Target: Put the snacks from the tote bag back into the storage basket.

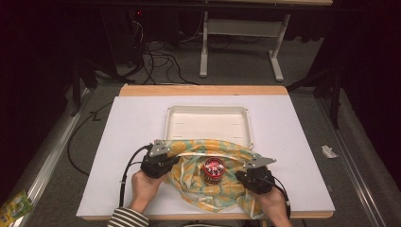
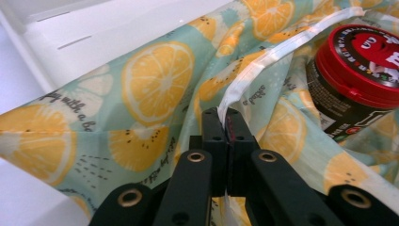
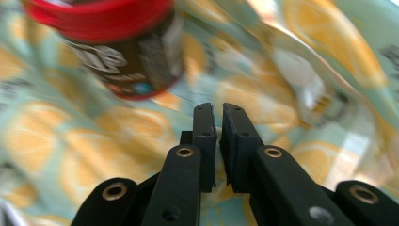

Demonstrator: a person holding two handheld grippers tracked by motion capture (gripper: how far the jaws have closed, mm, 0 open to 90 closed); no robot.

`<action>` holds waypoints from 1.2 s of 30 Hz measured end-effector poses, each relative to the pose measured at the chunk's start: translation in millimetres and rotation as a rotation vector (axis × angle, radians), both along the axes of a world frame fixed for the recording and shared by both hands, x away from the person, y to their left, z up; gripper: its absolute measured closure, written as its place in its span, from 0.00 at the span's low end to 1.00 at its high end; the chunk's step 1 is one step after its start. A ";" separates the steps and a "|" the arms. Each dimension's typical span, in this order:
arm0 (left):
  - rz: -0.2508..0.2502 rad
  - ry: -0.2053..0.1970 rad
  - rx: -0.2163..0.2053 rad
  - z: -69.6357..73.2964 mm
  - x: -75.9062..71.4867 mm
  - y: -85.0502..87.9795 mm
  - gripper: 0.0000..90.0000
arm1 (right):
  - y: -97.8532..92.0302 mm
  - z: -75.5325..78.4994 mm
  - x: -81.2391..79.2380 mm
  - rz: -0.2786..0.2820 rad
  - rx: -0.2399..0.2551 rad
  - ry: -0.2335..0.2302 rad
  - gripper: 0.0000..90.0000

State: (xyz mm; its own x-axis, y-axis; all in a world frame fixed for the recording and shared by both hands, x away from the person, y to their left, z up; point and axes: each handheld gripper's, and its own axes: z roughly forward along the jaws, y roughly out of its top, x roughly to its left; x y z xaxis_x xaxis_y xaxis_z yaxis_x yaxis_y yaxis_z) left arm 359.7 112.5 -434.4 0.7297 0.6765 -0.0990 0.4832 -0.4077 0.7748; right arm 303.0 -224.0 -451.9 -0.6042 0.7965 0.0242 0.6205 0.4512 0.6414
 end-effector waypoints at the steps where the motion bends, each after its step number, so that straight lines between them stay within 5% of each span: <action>1: 0.005 -0.001 -0.002 0.1 0.1 0.9 0.99 | -2.8 -1.0 1.2 -0.006 -0.011 -0.003 0.95; 10: 0.048 -0.012 0.005 1.3 0.6 10.2 0.99 | -31.2 -1.8 11.8 -0.102 -0.082 -0.010 0.95; 29: 0.120 -0.011 0.052 -4.6 8.8 17.4 0.99 | -85.2 -1.8 26.1 -0.253 -0.048 -0.022 0.96; 36: 0.112 0.004 0.052 -9.2 9.1 16.9 0.97 | -90.7 -5.1 25.4 -0.247 -0.031 -0.011 0.96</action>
State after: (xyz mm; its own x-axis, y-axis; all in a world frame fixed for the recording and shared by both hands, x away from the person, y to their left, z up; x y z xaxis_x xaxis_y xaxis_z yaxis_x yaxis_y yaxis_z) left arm 368.7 129.4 -443.6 0.6487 0.7583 -0.0647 0.5311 -0.3901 0.7522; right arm 328.4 -314.7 -456.9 -0.3915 0.9201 -0.0077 0.7076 0.3064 0.6368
